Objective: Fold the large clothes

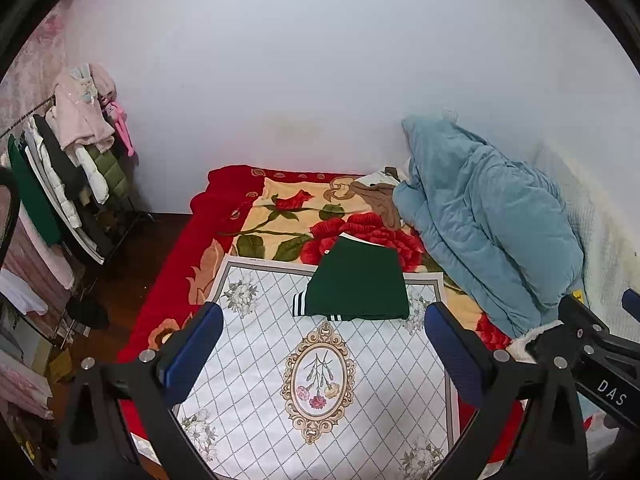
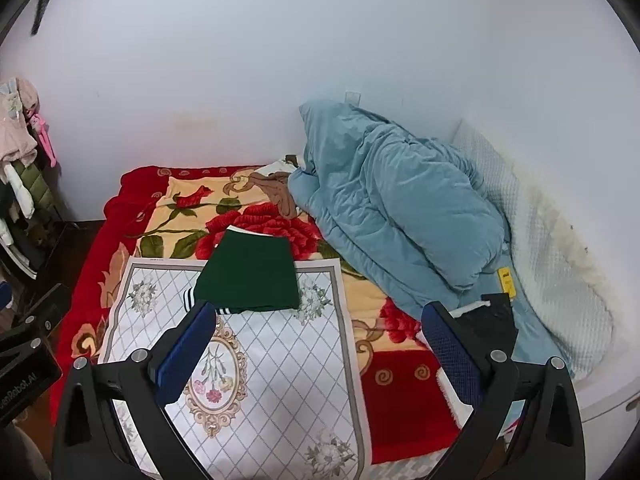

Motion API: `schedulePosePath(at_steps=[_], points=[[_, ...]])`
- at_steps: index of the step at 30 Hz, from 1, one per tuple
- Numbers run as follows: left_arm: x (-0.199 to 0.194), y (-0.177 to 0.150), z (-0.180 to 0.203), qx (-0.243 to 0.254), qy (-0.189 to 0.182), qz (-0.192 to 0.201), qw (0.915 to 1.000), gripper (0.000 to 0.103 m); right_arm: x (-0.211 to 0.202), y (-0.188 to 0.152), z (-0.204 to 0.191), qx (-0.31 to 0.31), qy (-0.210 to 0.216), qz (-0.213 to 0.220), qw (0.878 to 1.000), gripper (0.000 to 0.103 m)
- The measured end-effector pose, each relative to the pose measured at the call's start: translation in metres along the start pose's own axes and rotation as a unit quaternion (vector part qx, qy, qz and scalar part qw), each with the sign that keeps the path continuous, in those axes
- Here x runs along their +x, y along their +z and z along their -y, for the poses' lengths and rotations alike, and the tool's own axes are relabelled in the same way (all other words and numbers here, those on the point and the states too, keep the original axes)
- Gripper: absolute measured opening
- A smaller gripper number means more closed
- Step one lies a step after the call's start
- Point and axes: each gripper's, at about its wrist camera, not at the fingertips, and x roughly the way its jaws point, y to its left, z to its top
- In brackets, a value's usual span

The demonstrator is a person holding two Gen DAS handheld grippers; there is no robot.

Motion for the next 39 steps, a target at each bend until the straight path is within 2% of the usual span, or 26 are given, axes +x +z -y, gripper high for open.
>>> schedulePosePath(at_steps=[39], points=[[-0.027, -0.002, -0.002, 0.021, 0.011, 0.014, 0.9996, 0.103, -0.018, -0.002, 0.002, 0.002, 0.035, 0.002, 0.999, 0.103]])
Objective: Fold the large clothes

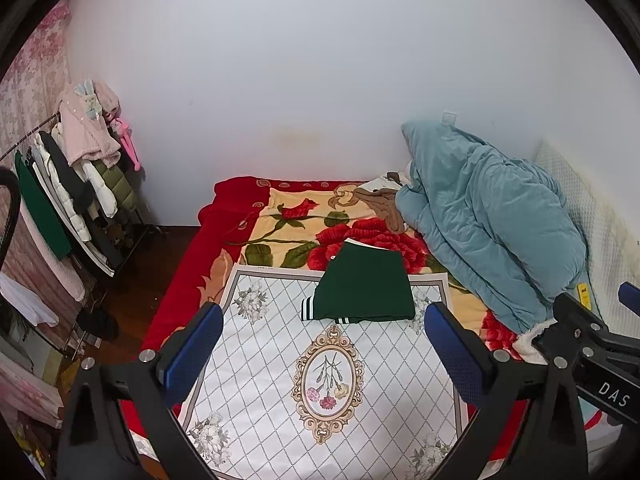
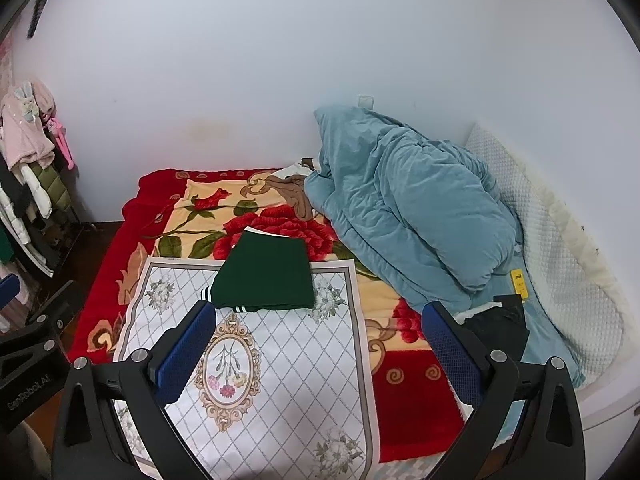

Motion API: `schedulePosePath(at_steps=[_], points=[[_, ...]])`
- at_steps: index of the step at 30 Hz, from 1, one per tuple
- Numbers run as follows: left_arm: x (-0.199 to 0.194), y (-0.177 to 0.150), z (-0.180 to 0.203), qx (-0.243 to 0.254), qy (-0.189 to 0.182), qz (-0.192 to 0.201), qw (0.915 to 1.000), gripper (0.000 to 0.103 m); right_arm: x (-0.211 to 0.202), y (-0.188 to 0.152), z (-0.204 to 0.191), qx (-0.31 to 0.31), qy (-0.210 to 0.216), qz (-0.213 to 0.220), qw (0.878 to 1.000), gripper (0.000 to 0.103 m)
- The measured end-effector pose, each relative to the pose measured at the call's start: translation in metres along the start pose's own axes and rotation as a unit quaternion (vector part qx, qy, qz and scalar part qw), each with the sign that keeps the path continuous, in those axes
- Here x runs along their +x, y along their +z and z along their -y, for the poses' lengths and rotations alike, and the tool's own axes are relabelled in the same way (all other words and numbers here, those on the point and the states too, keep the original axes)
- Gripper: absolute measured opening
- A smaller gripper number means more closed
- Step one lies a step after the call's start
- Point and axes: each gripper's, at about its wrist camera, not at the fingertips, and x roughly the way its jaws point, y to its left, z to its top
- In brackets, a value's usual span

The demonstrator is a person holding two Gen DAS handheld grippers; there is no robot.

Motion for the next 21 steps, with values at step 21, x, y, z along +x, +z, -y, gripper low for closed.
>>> schedulePosePath(at_steps=[21], points=[[-0.0051, -0.0009, -0.0035, -0.001, 0.003, 0.002, 1.0, 0.103, -0.003, -0.0039, -0.0022, -0.001, 0.0, 0.002, 1.0, 0.103]])
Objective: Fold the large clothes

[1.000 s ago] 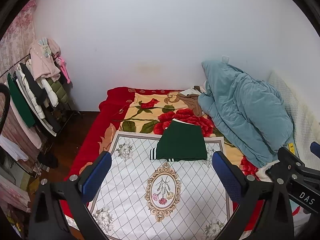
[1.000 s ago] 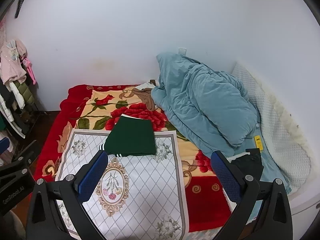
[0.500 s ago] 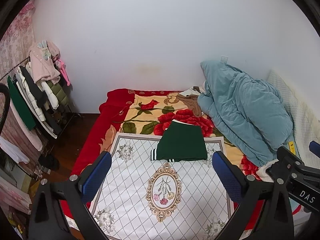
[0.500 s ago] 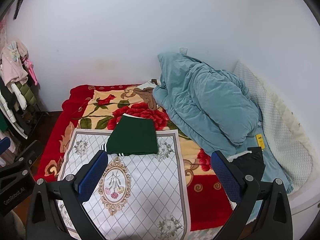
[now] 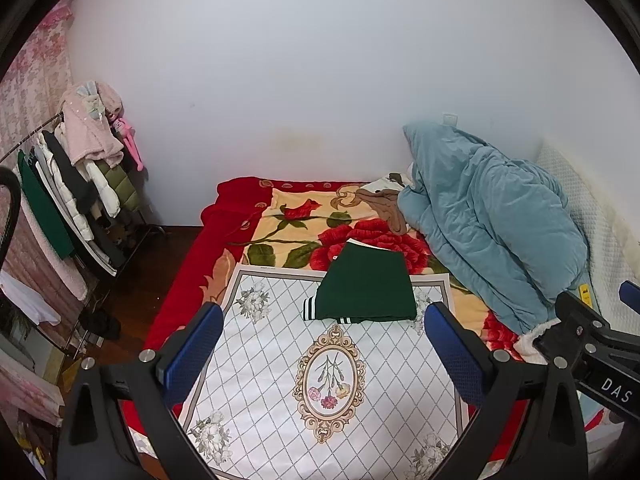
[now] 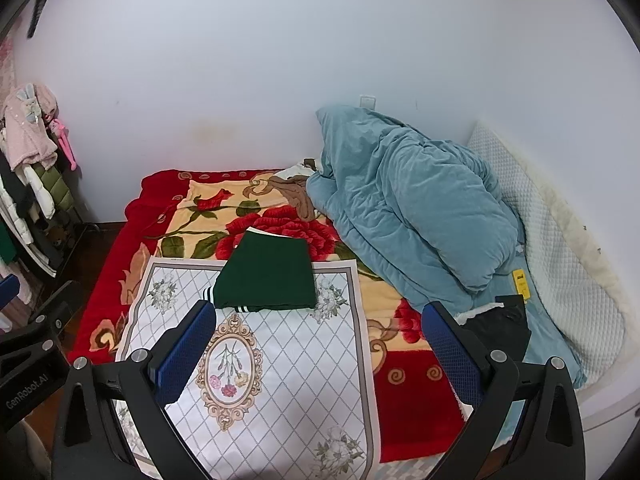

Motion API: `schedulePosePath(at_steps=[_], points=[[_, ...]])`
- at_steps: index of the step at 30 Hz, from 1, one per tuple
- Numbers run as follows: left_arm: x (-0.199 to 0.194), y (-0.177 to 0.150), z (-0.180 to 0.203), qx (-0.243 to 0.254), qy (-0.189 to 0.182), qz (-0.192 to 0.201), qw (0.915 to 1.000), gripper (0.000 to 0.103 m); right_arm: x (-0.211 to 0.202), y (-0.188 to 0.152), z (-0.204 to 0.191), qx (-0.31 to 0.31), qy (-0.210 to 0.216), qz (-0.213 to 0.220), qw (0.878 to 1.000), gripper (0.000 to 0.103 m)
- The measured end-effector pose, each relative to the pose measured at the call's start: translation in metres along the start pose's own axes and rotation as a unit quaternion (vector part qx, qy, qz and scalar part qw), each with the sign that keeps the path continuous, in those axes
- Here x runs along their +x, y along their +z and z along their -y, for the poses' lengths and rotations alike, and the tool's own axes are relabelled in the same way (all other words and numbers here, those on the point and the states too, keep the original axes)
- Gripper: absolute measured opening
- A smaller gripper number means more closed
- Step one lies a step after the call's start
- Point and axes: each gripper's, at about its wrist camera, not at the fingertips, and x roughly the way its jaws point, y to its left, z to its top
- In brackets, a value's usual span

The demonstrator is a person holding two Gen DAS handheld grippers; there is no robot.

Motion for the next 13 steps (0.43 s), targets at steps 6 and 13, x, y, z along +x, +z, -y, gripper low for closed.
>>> schedulePosePath(at_steps=[6, 13], points=[[-0.0019, -0.0012, -0.0028, 0.0, 0.001, 0.002, 1.0, 0.103, 0.001, 0.0006, -0.0023, -0.001, 0.0, 0.001, 1.0, 0.103], [-0.0041, -0.0021, -0.006, 0.001, 0.0, 0.003, 1.0, 0.103, 0.0012, 0.0014, -0.0055, -0.001, -0.001, 0.002, 1.0, 0.103]])
